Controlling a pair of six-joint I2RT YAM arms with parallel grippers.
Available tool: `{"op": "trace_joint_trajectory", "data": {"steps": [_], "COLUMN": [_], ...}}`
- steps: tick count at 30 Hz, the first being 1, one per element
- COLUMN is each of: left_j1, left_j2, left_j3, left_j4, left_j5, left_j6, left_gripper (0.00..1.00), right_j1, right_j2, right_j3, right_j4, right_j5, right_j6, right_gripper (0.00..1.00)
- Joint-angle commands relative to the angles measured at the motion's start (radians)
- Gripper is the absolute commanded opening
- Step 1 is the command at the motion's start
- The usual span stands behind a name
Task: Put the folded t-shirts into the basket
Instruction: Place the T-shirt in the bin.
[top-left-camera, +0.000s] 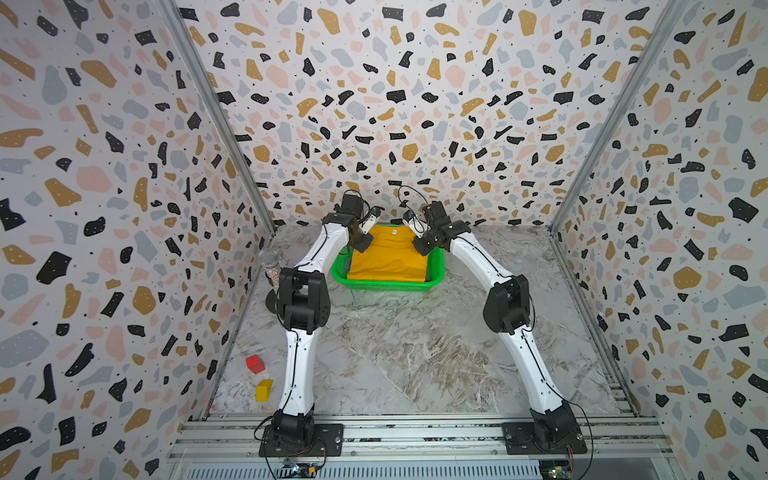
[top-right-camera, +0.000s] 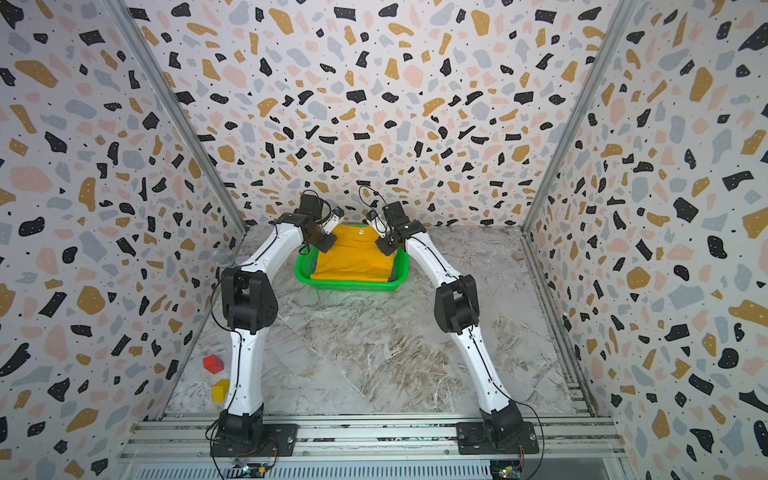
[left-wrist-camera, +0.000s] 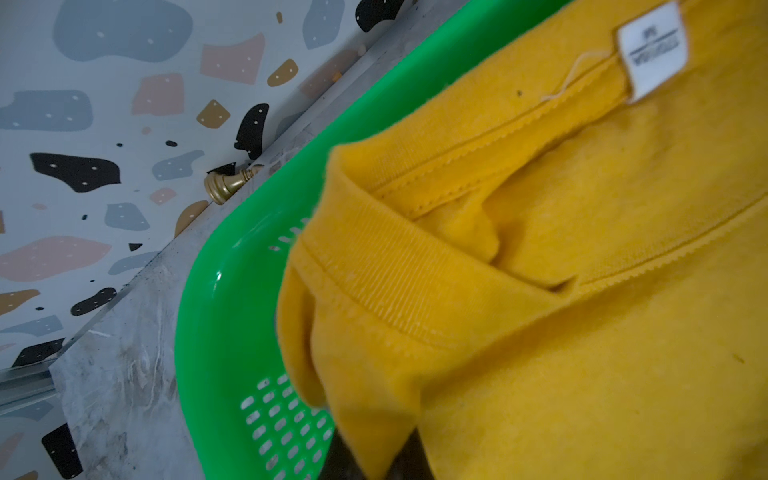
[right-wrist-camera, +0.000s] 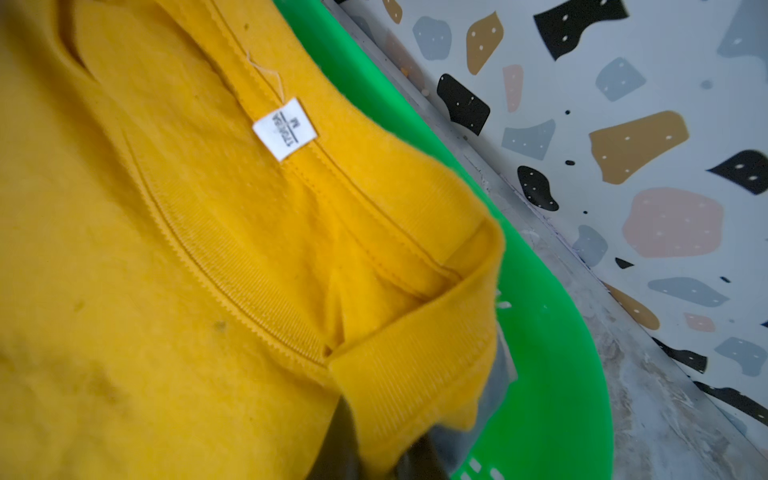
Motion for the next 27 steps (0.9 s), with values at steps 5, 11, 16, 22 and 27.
{"op": "trace_joint_trajectory", "data": {"steps": [5, 11, 16, 22, 27], "left_j1": [0.027, 0.027, 0.026, 0.026, 0.013], "left_j2": [0.038, 0.036, 0.004, -0.035, -0.100], "left_j3": [0.019, 0.051, 0.056, 0.071, -0.014], "left_j4": [0.015, -0.019, -0.019, -0.055, -0.062], "left_j5": [-0.116, -0.127, -0.155, -0.153, -0.033], "left_j6": [0.003, -0.005, -0.011, -0.038, -0.058], "left_gripper": [0.08, 0.45, 0.59, 0.63, 0.66], "right_j1": [-0.036, -0.066, -0.088, -0.106, -0.118], "right_j2": [-0.011, -0.082, -0.167, -0.261, -0.399], "right_j3": [0.028, -0.008, -0.051, -0.091, -0.243], "right_j4": [-0.014, -0.016, -0.033, -0.103, -0.130], "right_j5": [0.151, 0.139, 0.094, 0.028, -0.006], "right_j6": [-0.062, -0.061, -0.069, -0.093, -0.109], "right_gripper": [0.25, 0.51, 0.58, 0.61, 0.65]}}
